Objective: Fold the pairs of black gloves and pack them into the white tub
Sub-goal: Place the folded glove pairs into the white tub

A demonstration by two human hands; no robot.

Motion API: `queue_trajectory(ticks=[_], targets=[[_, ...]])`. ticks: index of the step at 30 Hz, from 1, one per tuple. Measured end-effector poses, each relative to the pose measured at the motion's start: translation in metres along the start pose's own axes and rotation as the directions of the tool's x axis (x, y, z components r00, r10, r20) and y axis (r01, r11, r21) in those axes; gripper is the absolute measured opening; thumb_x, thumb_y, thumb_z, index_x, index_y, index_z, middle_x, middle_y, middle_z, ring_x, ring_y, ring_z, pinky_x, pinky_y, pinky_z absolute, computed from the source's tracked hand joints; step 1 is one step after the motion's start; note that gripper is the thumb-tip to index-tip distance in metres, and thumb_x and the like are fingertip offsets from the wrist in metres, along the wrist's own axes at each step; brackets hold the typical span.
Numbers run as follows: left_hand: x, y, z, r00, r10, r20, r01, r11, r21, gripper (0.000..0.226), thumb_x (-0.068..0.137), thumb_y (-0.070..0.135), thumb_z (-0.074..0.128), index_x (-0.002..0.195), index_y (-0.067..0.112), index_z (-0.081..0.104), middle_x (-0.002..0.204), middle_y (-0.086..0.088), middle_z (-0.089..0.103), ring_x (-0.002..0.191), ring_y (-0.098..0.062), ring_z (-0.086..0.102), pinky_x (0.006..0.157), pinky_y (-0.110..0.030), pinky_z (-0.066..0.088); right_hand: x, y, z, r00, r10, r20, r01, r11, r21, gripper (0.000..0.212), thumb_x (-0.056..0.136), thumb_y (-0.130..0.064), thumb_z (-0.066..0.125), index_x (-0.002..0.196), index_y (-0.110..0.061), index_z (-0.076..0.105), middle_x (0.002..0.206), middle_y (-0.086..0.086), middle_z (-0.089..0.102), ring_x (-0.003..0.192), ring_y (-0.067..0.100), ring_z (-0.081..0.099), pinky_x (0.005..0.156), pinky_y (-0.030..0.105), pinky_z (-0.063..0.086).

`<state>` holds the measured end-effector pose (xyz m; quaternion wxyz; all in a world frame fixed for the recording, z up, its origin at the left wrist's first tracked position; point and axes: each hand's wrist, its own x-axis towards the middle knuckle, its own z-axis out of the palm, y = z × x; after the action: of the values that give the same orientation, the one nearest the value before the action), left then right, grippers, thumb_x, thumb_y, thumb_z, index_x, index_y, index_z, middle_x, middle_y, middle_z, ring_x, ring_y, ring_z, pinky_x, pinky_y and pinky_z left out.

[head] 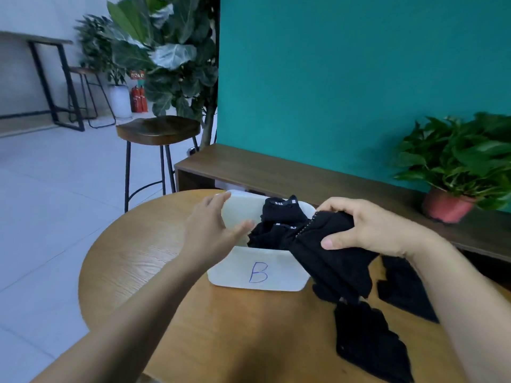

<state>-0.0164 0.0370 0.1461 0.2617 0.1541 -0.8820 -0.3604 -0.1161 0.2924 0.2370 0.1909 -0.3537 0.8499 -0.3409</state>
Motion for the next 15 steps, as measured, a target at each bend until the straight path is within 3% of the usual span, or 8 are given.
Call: queue_trajectory(ticks=[2, 4, 6, 8, 10, 12, 15], targets=[[0.009, -0.011, 0.006, 0.994, -0.091, 0.056, 0.080, 0.982, 0.173, 0.100, 0.064, 0.079, 0.056, 0.145, 0.023, 0.039, 0.141, -0.002, 0.047, 0.130, -0.025, 0.040, 0.105, -0.044, 0.036, 0.005, -0.008, -0.018, 0.999, -0.009, -0.052, 0.008, 1.000, -0.026, 0.032, 0.076, -0.010, 0.082, 0.103, -0.021, 0.066, 0.096, 0.005, 0.072, 0.081, 0.017, 0.070, 0.076, 0.038, 0.057], [0.010, -0.022, 0.016, 0.976, -0.192, 0.098, 0.163, 0.956, 0.246, 0.118, 0.049, 0.088, 0.043, 0.146, 0.022, 0.030, 0.143, -0.004, 0.041, 0.133, -0.028, 0.036, 0.106, -0.046, 0.035, 0.010, -0.014, -0.030, 0.996, -0.003, -0.086, 0.002, 1.000, -0.015, 0.032, 0.076, -0.010, 0.082, 0.102, -0.020, 0.067, 0.096, 0.007, 0.072, 0.080, 0.018, 0.071, 0.073, 0.038, 0.058], [0.010, -0.033, 0.027, 0.962, -0.243, 0.120, 0.206, 0.944, 0.259, 0.127, 0.051, 0.089, 0.051, 0.150, 0.015, 0.021, 0.155, -0.010, 0.029, 0.143, -0.031, 0.027, 0.111, -0.049, 0.032, 0.015, -0.017, -0.038, 0.994, 0.017, -0.105, -0.015, 1.000, 0.019, 0.031, 0.076, -0.008, 0.081, 0.102, -0.018, 0.066, 0.094, 0.009, 0.072, 0.076, 0.019, 0.071, 0.065, 0.034, 0.058], [0.008, -0.042, 0.033, 0.968, -0.227, 0.106, 0.198, 0.952, 0.232, 0.126, 0.057, 0.086, 0.057, 0.151, 0.011, 0.020, 0.162, -0.008, 0.019, 0.147, -0.027, 0.022, 0.112, -0.048, 0.033, 0.020, -0.020, -0.043, 0.993, 0.031, -0.116, -0.031, 1.000, 0.002, 0.030, 0.079, -0.006, 0.079, 0.104, -0.015, 0.065, 0.089, 0.008, 0.070, 0.064, 0.011, 0.068, 0.049, 0.022, 0.051], [0.007, -0.044, 0.035, 0.978, -0.202, 0.055, 0.189, 0.966, 0.178, 0.122, 0.053, 0.088, 0.049, 0.145, 0.011, 0.028, 0.161, -0.007, 0.022, 0.142, -0.027, 0.030, 0.107, -0.047, 0.039, 0.026, -0.020, -0.046, 0.992, 0.035, -0.124, -0.036, 0.999, -0.009, 0.030, 0.081, -0.003, 0.077, 0.107, -0.010, 0.063, 0.084, 0.005, 0.067, 0.052, 0.004, 0.063, 0.040, 0.015, 0.043], [0.008, -0.044, 0.036, 0.978, -0.205, 0.038, 0.199, 0.971, 0.135, 0.117, 0.051, 0.087, 0.045, 0.139, 0.011, 0.034, 0.156, -0.003, 0.027, 0.137, -0.025, 0.036, 0.103, -0.044, 0.041, 0.034, -0.019, -0.047, 0.992, 0.035, -0.123, -0.038, 0.999, -0.015, 0.031, 0.081, 0.000, 0.076, 0.107, -0.007, 0.062, 0.081, 0.004, 0.065, 0.047, 0.001, 0.060, 0.038, 0.013, 0.041], [0.015, -0.049, 0.034, 0.982, -0.175, 0.071, 0.168, 0.981, 0.097, 0.109, 0.049, 0.088, 0.049, 0.129, 0.013, 0.041, 0.134, 0.002, 0.041, 0.122, -0.021, 0.046, 0.093, -0.041, 0.048, 0.045, -0.018, -0.048, 0.994, 0.038, -0.107, -0.040, 0.999, -0.018, 0.029, 0.080, 0.001, 0.076, 0.104, -0.008, 0.063, 0.083, 0.006, 0.066, 0.050, 0.003, 0.062, 0.042, 0.015, 0.044]])
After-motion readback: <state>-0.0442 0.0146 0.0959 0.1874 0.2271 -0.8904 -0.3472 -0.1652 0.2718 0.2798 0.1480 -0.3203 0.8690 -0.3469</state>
